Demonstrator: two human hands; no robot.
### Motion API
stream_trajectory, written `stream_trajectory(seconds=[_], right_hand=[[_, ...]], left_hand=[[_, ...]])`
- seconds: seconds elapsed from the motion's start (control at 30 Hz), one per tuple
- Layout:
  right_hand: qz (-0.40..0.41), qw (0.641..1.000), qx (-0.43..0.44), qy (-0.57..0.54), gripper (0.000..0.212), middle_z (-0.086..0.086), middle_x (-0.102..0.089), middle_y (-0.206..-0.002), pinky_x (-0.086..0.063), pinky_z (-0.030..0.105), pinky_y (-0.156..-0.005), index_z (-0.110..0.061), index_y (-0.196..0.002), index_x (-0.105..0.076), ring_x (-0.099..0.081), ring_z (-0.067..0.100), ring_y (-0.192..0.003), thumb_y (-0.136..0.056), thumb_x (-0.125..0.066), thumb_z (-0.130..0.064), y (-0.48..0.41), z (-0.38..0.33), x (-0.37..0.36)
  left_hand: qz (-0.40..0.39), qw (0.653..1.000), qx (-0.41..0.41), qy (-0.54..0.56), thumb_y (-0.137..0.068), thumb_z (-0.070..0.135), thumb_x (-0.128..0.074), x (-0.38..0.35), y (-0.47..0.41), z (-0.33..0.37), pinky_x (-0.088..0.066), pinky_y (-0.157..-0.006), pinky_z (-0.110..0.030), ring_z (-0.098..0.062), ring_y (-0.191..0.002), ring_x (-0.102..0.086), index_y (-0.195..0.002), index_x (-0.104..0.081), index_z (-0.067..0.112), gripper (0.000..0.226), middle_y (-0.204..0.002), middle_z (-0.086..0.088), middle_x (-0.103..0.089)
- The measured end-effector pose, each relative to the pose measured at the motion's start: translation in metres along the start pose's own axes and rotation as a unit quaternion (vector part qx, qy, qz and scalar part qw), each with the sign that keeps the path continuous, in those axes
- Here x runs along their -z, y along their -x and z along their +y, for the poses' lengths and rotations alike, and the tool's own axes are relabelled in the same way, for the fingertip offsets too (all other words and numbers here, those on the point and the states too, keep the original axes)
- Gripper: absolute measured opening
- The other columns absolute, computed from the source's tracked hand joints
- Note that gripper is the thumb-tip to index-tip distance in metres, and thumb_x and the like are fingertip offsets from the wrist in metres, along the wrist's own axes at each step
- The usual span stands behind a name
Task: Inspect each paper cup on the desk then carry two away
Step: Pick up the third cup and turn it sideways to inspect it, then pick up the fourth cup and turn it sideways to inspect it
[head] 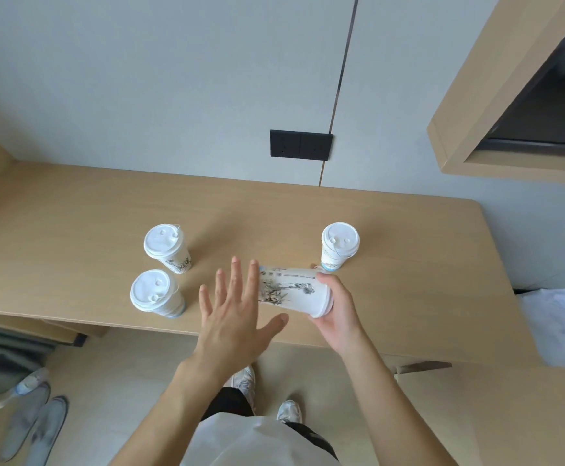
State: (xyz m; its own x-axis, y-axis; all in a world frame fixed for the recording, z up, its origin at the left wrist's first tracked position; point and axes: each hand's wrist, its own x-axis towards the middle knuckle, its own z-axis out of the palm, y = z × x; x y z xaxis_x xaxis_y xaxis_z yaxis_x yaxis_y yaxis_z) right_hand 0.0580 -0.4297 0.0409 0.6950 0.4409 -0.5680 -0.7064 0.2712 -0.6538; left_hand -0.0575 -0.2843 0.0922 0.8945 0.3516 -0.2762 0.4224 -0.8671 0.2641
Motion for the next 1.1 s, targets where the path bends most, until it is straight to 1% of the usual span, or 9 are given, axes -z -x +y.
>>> stream_trajectory(seconds=[0.07, 0.13, 0.2, 0.27, 0.37, 0.47, 0.6, 0.7, 1.1], right_hand=[[0.02, 0.991, 0.04, 0.124, 0.053, -0.008, -0.069, -0.122, -0.049, 0.038, -0.094, -0.031, -0.123, -0.066, -0.066, 0.014, -0.114, -0.071, -0.077, -0.037, -0.003, -0.012, -0.016], [0.053, 0.958, 0.091, 0.267, 0.056, -0.021, -0.063, -0.127, -0.046, 0.034, -0.102, -0.037, -0.127, -0.062, -0.059, 0.005, -0.124, -0.074, -0.081, -0.043, -0.013, -0.019, -0.037], [0.05, 0.917, 0.13, 0.373, 0.064, -0.019, -0.055, -0.135, -0.04, 0.027, -0.101, -0.038, -0.138, -0.056, -0.051, 0.003, -0.127, -0.081, -0.084, -0.045, -0.028, -0.016, -0.052], [0.045, 0.864, 0.166, 0.473, 0.073, -0.013, -0.047, -0.137, -0.035, 0.024, -0.103, -0.037, -0.147, -0.049, -0.047, 0.005, -0.128, -0.083, -0.083, -0.046, -0.043, -0.016, -0.072], [0.05, 0.814, 0.198, 0.543, 0.076, -0.005, -0.043, -0.143, -0.035, 0.025, -0.107, -0.034, -0.15, -0.045, -0.044, 0.015, -0.136, -0.084, -0.081, -0.045, -0.072, -0.009, -0.1], [0.051, 0.758, 0.211, 0.616, 0.075, -0.001, -0.041, -0.15, -0.029, 0.021, -0.101, -0.029, -0.154, -0.043, -0.038, 0.02, -0.139, -0.088, -0.076, -0.043, -0.103, 0.002, -0.124], [0.047, 0.709, 0.224, 0.667, 0.071, 0.001, -0.042, -0.15, -0.04, 0.03, -0.101, -0.029, -0.153, -0.045, -0.038, 0.026, -0.138, -0.09, -0.073, -0.047, -0.14, 0.024, -0.146], [0.048, 0.685, 0.223, 0.692, 0.072, 0.005, -0.044, -0.148, -0.044, 0.035, -0.101, -0.027, -0.151, -0.048, -0.042, 0.029, -0.134, -0.087, -0.075, -0.046, -0.161, 0.038, -0.157], [0.039, 0.661, 0.19, 0.725, 0.085, 0.005, -0.043, -0.149, -0.048, 0.04, -0.101, -0.026, -0.154, -0.045, -0.041, 0.029, -0.135, -0.08, -0.081, -0.048, -0.184, 0.055, -0.168]], left_hand=[[-0.02, 1.0, 0.013, -0.01, -0.067, 0.088, -0.007, -0.006, -0.013, -0.015, -0.006, -0.125, -0.059, -0.036, -0.159, 0.008, -0.162, 0.016, 0.03, 0.114, -0.171, -0.008, 0.021], [-0.033, 0.999, 0.01, -0.005, -0.075, 0.089, -0.02, -0.011, -0.031, -0.024, -0.006, -0.125, -0.06, -0.038, -0.159, 0.009, -0.162, 0.014, 0.03, 0.111, -0.171, -0.009, 0.023], [-0.049, 0.999, 0.006, 0.016, -0.087, 0.081, -0.042, -0.016, -0.051, -0.027, -0.004, -0.125, -0.059, -0.039, -0.158, 0.013, -0.163, 0.015, 0.027, 0.109, -0.171, -0.009, 0.024], [-0.06, 0.998, 0.013, 0.03, -0.09, 0.075, -0.05, -0.02, -0.074, -0.034, -0.003, -0.126, -0.058, -0.041, -0.158, 0.014, -0.162, 0.017, 0.025, 0.111, -0.171, -0.011, 0.023], [-0.072, 0.997, 0.033, 0.027, -0.089, 0.073, -0.054, -0.026, -0.105, -0.052, -0.006, -0.126, -0.057, -0.045, -0.157, 0.014, -0.161, 0.022, 0.021, 0.117, -0.171, -0.015, 0.02], [-0.099, 0.993, 0.058, 0.032, -0.089, 0.071, -0.057, -0.036, -0.132, -0.074, -0.007, -0.127, -0.056, -0.045, -0.156, 0.017, -0.159, 0.027, 0.019, 0.122, -0.17, -0.016, 0.022], [-0.135, 0.984, 0.09, 0.071, -0.089, 0.068, -0.061, -0.047, -0.163, -0.099, -0.007, -0.126, -0.056, -0.044, -0.155, 0.02, -0.159, 0.027, 0.017, 0.123, -0.169, -0.016, 0.025], [-0.157, 0.978, 0.109, 0.088, -0.09, 0.066, -0.061, -0.058, -0.176, -0.114, -0.008, -0.126, -0.056, -0.043, -0.156, 0.021, -0.16, 0.024, 0.018, 0.12, -0.169, -0.016, 0.024], [-0.172, 0.962, 0.132, 0.163, -0.086, 0.062, -0.065, -0.09, -0.193, -0.139, -0.009, -0.126, -0.056, -0.044, -0.156, 0.015, -0.164, 0.012, 0.024, 0.116, -0.171, -0.015, 0.012]])
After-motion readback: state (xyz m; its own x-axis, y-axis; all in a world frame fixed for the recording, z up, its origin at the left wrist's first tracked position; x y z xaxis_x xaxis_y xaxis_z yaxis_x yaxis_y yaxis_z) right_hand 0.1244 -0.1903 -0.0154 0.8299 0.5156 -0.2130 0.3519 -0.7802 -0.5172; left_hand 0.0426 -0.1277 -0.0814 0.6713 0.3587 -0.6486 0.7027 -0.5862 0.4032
